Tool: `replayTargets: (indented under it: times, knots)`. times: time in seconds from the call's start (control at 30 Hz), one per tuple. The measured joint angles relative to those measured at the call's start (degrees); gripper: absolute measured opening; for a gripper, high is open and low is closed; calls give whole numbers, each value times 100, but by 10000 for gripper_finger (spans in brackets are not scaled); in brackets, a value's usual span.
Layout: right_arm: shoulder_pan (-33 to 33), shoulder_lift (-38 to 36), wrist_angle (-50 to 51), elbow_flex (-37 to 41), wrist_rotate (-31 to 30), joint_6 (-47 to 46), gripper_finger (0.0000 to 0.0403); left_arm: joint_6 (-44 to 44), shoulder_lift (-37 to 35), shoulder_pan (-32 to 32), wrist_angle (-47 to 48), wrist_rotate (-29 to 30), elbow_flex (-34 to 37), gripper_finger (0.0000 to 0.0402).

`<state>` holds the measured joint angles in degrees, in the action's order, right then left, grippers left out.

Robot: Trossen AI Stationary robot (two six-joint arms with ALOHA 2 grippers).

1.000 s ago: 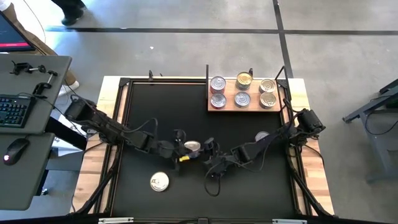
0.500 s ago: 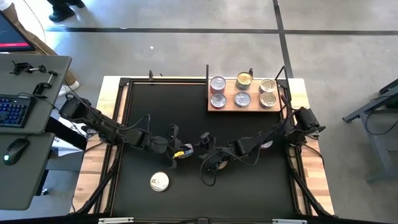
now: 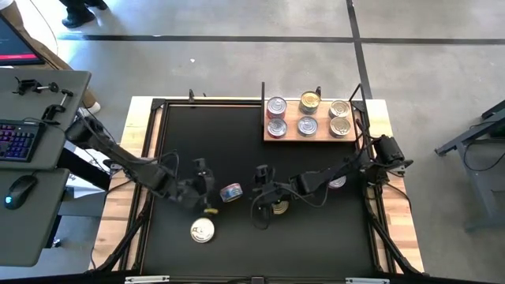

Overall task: Stack canned seafood by type on shelf
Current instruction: Stack the blue tuna can on top of the upper blue tuna can on the shelf

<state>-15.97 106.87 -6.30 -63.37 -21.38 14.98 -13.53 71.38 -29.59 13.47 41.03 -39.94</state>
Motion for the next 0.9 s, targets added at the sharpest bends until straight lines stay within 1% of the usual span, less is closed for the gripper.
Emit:
replayTargets:
  times: [0.1, 0.17, 0.3, 0.43, 0.57, 0.67, 0.8, 0.9]
  knots:
    - [188, 0, -39, 0, 584, -309, 287, -793, -70, -423, 572, 238, 2, 0]
    - [334, 0, -149, 0, 1001, -451, 294, -1294, -28, -704, 918, 246, 4, 0]
    - [632, 33, -432, 0, 1868, -616, 310, -2174, 178, -1192, 1148, 172, 7, 0]
    - [812, 180, -850, 0, 2013, -612, 316, -2717, 523, -1438, 1112, 132, 7, 0]
    - [935, 313, -1077, 0, 2077, -703, 317, -2901, 1006, -1376, 1046, 132, 7, 0]
    - [980, 313, -1070, 0, 2355, -499, 317, -2890, 1362, -1197, 850, 160, 7, 0]
    - [975, 313, -1021, 0, 2614, -235, 317, -2549, 1737, -875, 338, 216, 11, 0]
    - [982, 389, -973, -1, 2616, -199, 317, -2319, 1861, -645, 90, 215, 11, 0]
